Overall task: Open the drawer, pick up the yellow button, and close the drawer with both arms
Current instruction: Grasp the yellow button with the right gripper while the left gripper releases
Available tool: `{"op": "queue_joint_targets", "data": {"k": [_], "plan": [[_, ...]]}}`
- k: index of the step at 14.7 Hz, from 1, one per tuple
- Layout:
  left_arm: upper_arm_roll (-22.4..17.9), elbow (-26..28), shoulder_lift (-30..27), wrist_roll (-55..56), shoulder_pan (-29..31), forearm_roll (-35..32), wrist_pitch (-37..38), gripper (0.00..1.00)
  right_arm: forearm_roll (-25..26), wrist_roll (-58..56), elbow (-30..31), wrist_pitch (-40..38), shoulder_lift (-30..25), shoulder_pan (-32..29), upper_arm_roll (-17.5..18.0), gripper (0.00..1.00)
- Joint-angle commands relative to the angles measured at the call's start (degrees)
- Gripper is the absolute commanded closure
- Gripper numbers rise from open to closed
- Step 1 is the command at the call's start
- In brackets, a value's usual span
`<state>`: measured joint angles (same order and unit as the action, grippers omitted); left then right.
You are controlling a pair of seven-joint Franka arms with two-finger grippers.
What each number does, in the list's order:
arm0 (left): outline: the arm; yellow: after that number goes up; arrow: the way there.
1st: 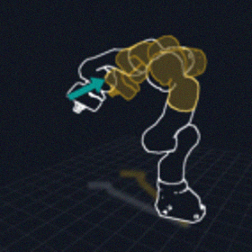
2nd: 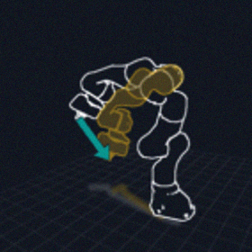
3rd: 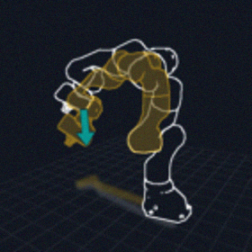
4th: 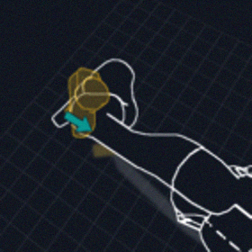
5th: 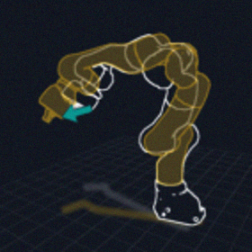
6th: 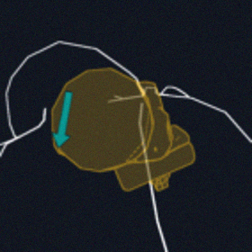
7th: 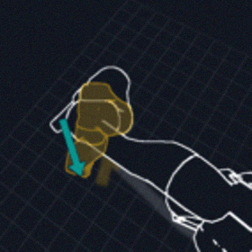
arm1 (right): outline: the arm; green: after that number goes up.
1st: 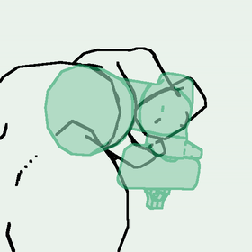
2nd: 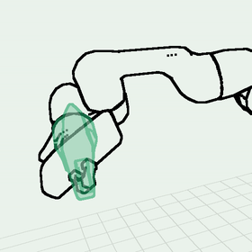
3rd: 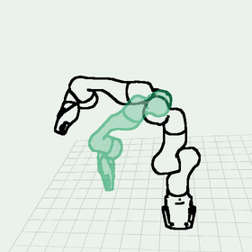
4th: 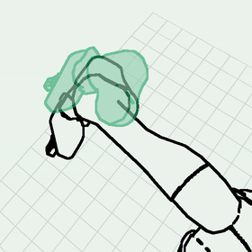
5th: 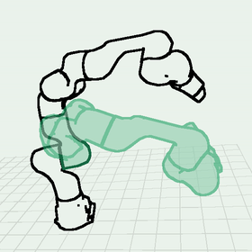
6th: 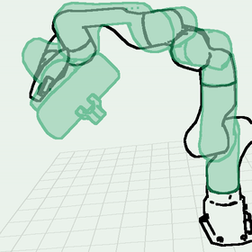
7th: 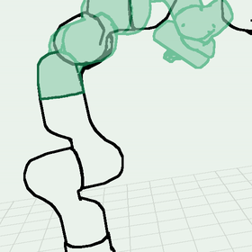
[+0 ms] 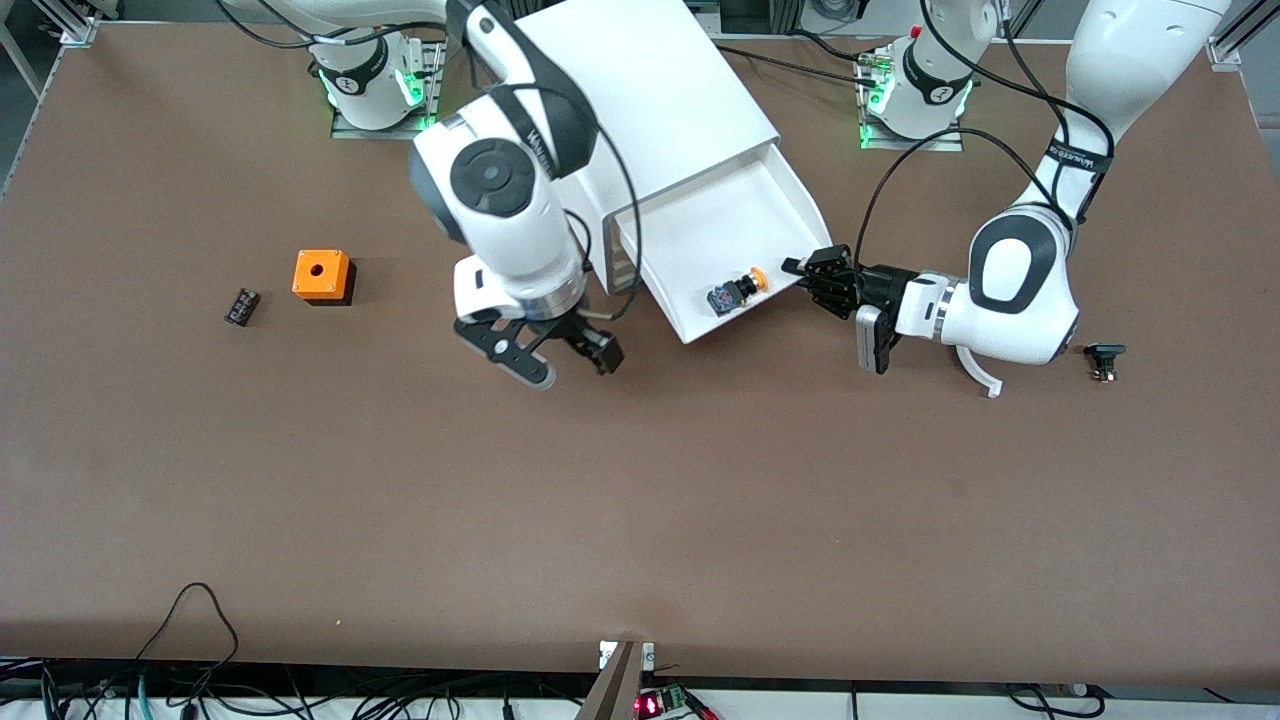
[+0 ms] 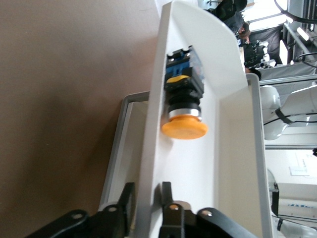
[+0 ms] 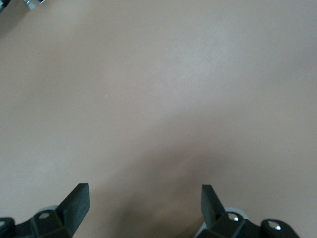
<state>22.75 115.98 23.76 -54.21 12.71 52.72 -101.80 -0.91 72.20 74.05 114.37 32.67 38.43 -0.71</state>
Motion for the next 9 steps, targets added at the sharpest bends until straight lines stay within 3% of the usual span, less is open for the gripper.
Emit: {"op": "queue_joint_targets", "data": {"k": [1, 9], "plan": [[-0.8, -3.7, 0.3, 5.4, 0.5, -4.2, 4.6, 0.00, -0.7, 3.4, -3.3, -1.3, 0.4, 2.5, -0.4, 0.00], [0.1, -24.9, 0.1, 36.2, -0.1, -26.6, 21.7, 0.00, -0.7, 13.8, -10.8, 1.5, 4.0, 9.9, -0.4, 0.00]]}}
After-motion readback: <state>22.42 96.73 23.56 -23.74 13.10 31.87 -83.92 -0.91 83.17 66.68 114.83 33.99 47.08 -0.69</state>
